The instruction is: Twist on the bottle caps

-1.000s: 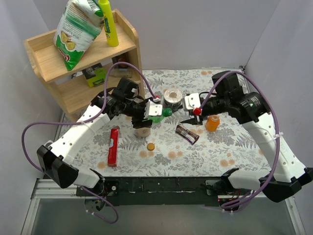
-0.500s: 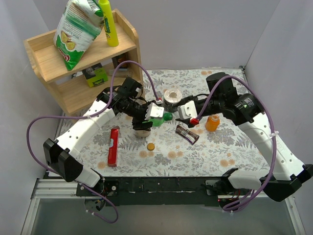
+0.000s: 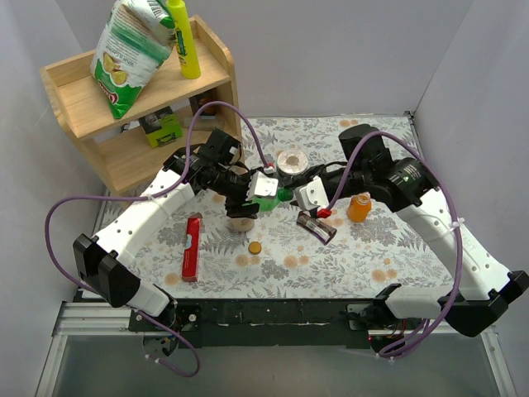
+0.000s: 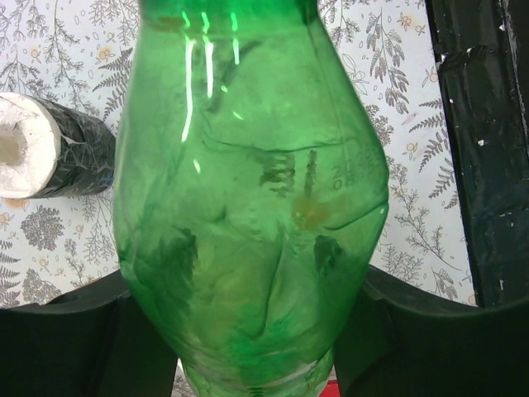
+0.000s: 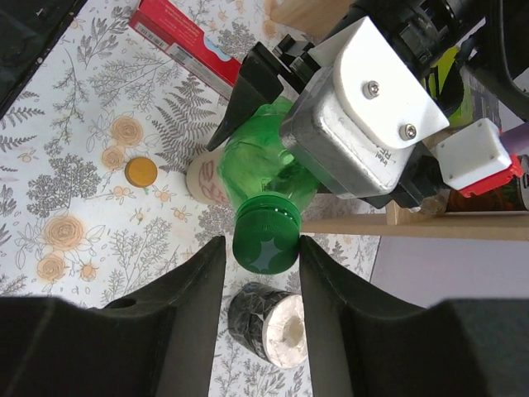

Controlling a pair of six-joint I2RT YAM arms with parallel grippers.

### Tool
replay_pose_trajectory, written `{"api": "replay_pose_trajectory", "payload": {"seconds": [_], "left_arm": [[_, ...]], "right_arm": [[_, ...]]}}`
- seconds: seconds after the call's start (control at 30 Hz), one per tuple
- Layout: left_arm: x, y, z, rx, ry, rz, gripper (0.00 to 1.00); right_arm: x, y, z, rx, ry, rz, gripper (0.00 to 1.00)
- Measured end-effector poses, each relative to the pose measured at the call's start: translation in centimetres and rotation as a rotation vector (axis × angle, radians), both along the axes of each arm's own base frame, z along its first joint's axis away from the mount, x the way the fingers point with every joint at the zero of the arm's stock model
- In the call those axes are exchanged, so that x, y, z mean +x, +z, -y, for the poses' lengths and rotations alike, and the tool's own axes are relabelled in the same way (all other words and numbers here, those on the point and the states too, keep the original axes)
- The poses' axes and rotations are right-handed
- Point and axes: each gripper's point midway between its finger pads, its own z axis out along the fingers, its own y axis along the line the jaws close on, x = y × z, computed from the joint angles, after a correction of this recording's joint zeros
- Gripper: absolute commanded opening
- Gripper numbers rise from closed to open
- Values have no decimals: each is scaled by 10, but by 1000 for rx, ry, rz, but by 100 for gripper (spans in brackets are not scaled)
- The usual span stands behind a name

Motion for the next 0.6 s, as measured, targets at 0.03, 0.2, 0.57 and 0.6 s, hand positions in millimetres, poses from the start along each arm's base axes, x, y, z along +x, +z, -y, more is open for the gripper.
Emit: {"api": "replay_pose_trajectory", "payload": {"seconds": [0.03,0.2,0.57,0.6], "left_arm": [[0,0,0,-1,0,1,0],[0,0,0,-1,3,-1,0],[33,-12,-12,1,214,90,0],[36,-14,-14,-3,240,108,0]], "right_arm": [[0,0,0,0,3,5,45],[1,1,-3,4,10,17,30],[41,-17,-16,-115,-252,-281,12],[44,-19,-18,-131,-279,-328,12]]}}
